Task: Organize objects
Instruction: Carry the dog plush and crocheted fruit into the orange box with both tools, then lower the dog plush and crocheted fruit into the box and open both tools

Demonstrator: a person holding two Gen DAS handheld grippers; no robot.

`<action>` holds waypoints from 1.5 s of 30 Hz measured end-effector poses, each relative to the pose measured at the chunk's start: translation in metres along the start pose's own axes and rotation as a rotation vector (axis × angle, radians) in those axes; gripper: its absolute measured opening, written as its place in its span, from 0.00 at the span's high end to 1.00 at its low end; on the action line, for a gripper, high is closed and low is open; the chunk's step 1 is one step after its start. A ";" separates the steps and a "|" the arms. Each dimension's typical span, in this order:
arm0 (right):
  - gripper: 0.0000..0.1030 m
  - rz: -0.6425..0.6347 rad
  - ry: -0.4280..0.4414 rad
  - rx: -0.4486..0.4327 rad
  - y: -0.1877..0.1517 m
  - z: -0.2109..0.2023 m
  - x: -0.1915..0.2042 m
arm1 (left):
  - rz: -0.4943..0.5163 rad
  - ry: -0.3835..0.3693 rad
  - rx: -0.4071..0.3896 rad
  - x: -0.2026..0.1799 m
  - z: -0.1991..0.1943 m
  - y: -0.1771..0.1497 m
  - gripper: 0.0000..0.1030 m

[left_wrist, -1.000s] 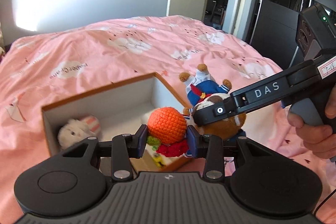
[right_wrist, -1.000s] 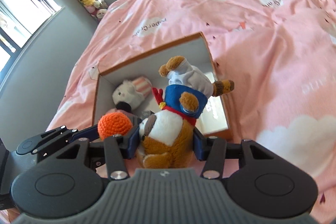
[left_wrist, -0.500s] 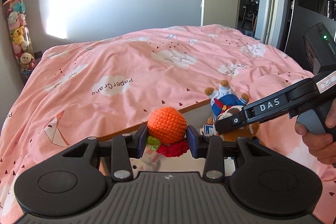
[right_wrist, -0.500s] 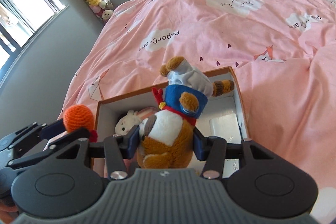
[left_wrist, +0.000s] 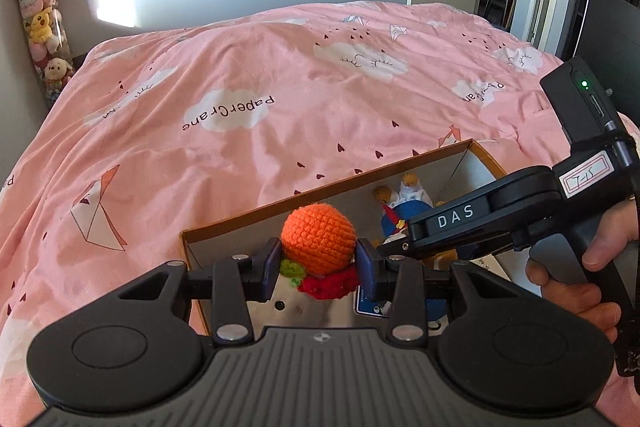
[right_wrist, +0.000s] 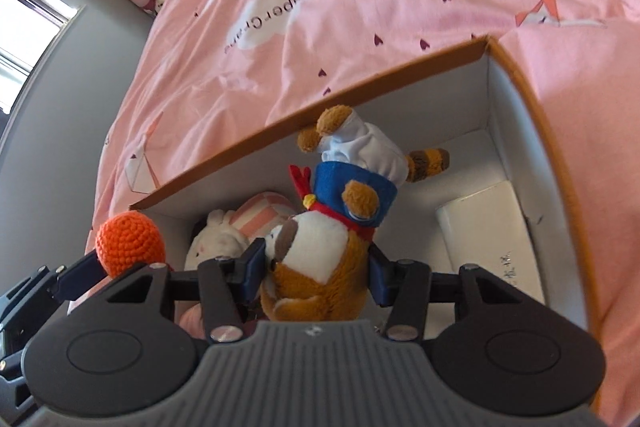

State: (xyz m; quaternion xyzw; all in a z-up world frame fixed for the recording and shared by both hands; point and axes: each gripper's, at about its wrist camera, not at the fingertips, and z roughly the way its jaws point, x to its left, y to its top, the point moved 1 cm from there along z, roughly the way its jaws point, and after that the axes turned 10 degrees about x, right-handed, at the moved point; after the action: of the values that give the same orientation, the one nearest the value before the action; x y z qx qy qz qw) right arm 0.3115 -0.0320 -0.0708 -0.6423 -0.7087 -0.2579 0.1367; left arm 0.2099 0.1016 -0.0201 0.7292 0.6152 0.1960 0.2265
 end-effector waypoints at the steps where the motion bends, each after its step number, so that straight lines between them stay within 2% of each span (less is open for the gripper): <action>1: 0.49 0.009 0.006 0.008 0.001 0.006 -0.001 | -0.002 0.003 0.008 0.001 0.003 0.000 0.56; 12: 0.49 0.018 -0.013 0.106 0.009 0.054 -0.001 | 0.007 0.023 0.053 0.003 0.021 -0.002 0.56; 21: 0.48 -0.013 -0.062 0.125 0.010 0.065 0.005 | 0.018 0.032 0.070 0.002 0.026 -0.002 0.56; 26: 0.43 -0.026 -0.077 0.119 0.008 0.062 0.007 | 0.012 0.033 0.075 0.002 0.024 -0.003 0.56; 32: 0.32 -0.104 -0.106 0.064 0.003 0.043 0.017 | 0.006 0.028 0.071 0.000 0.021 -0.003 0.56; 35: 0.32 -0.159 -0.140 0.012 0.000 0.023 0.023 | 0.000 0.003 0.062 -0.006 0.017 -0.002 0.56; 39: 0.32 -0.237 -0.178 -0.053 -0.002 -0.009 0.019 | -0.003 -0.067 0.066 -0.019 0.017 0.002 0.56; 42: 0.33 -0.275 -0.255 -0.112 -0.008 -0.035 0.009 | 0.004 -0.123 0.083 -0.033 0.024 0.004 0.56; 45: 0.34 -0.313 -0.308 -0.125 -0.011 -0.047 0.000 | 0.024 -0.144 0.101 -0.049 0.033 0.004 0.56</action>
State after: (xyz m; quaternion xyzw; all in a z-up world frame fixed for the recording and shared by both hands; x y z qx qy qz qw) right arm 0.2944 -0.0582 -0.0341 -0.5638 -0.7947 -0.2182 -0.0550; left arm 0.2238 0.0499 -0.0454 0.7592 0.5977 0.1145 0.2307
